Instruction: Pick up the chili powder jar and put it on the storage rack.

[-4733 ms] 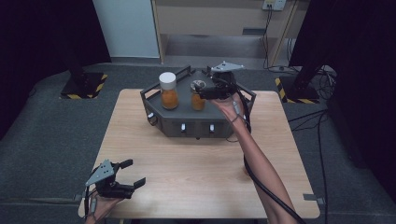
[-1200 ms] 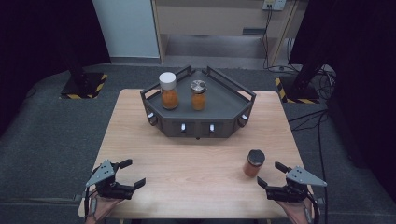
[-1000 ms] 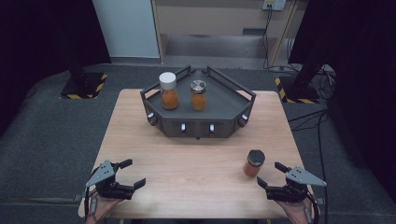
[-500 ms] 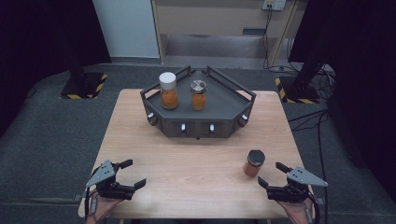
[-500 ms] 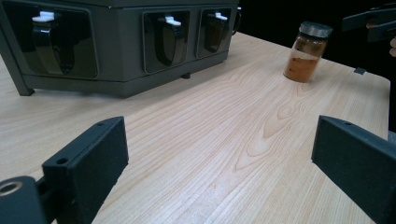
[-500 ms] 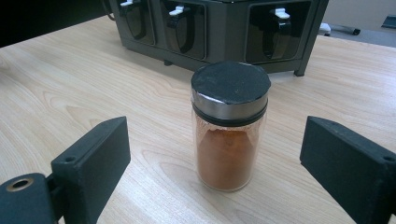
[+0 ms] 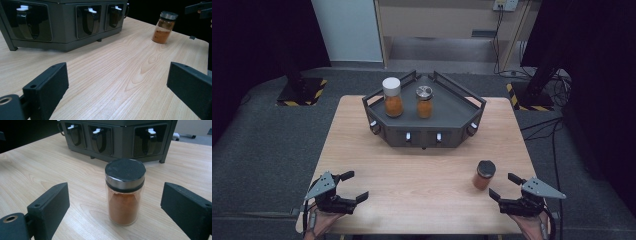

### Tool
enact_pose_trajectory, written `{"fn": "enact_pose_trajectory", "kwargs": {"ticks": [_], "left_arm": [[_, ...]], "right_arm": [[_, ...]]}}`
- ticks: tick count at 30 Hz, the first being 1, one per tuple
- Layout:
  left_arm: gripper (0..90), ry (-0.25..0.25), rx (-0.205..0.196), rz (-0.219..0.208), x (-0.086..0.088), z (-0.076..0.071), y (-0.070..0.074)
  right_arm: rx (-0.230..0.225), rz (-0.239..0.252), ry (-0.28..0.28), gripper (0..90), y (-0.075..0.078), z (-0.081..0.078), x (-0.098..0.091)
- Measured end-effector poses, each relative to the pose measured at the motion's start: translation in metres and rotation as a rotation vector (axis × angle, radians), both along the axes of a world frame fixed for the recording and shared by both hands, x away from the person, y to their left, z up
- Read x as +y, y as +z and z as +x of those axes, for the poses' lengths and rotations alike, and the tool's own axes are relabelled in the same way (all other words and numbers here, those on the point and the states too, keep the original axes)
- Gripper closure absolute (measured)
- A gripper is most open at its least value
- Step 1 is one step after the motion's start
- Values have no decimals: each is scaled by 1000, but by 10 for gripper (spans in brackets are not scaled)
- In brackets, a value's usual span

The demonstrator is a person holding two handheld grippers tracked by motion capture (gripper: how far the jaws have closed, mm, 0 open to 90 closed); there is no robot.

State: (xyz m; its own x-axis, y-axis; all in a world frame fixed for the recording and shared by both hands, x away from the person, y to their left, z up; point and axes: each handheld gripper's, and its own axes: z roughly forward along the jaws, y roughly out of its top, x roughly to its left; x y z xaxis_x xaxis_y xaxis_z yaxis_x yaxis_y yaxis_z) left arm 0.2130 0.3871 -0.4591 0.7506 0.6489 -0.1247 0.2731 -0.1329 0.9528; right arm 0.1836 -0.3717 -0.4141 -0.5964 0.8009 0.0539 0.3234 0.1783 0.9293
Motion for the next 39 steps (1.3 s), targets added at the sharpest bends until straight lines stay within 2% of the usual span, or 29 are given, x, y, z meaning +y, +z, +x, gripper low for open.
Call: {"fn": "enact_pose_trajectory", "kwargs": {"ticks": [10, 22, 26, 29, 31, 33, 39], "left_arm": [[29, 1, 2, 1, 0, 0, 0], [29, -1, 2, 2, 0, 0, 0], [30, 0, 3, 3, 0, 0, 0], [30, 0, 3, 3, 0, 0, 0], [30, -1, 3, 2, 0, 0, 0], [30, 0, 3, 3, 0, 0, 0], [30, 0, 3, 3, 0, 0, 0]], "right_arm": [[1, -8, 7, 84, 13, 6, 4], [37, -36, 26, 91, 24, 34, 17], [65, -43, 24, 95, 25, 48, 21], [65, -67, 27, 104, 25, 54, 27], [76, -57, 26, 109, 23, 59, 28], [82, -74, 19, 113, 22, 62, 32], [100, -83, 12, 124, 18, 70, 35]]}}
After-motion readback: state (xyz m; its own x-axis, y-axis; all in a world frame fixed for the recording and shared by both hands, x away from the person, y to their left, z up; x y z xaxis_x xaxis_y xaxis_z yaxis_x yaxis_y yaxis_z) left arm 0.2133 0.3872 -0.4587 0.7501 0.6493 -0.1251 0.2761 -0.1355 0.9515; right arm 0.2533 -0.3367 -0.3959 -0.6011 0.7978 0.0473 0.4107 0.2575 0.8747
